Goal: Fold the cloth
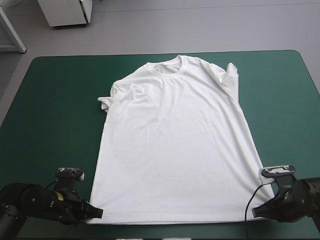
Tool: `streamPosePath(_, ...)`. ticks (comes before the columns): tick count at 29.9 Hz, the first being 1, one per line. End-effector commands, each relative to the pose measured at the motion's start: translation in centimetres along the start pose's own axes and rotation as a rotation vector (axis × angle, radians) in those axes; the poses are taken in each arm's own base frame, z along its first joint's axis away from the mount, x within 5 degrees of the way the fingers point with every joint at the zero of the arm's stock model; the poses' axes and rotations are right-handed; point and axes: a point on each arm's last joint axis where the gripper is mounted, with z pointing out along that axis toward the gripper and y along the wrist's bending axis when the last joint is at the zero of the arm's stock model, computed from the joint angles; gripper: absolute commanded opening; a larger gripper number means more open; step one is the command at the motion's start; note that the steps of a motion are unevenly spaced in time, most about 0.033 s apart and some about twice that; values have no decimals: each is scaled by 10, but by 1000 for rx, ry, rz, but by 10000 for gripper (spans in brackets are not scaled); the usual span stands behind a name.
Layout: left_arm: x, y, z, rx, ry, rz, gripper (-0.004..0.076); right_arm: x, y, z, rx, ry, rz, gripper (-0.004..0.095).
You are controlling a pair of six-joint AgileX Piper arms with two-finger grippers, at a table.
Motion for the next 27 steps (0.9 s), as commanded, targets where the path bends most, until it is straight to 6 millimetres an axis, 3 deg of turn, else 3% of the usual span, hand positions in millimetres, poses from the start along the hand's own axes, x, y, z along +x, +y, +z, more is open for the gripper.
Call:
streamPosePath(1, 2, -6, -6, 39, 33, -3, 164, -3, 2, -6, -14, -31, 5, 126)
streamPosePath(5, 2, -10, -6, 84, 33, -10, 379, -3, 6, -6, -59, -34, 21, 410)
streamPosePath(8, 2, -13, -7, 121, 28, -22, 472, -5, 6, -8, -61, -42, 43, 617)
streamPosePath(11, -5, -18, -19, 131, -18, -17, 475, -13, 3, -23, -38, -100, 41, 659)
streamPosePath(14, -23, -17, -45, 32, -185, 37, 475, -30, -5, -52, 28, -225, 36, 654)
streamPosePath(17, -58, -12, -64, -103, -368, 44, 470, -57, -11, -72, 88, -347, 21, 654)
streamPosePath(19, -84, -9, -64, -168, -370, 61, 454, -82, -15, -77, 108, -368, 17, 649)
streamPosePath(27, -220, -4, -7, -190, -283, 89, 454, -188, -20, -71, 81, -325, 11, 568)
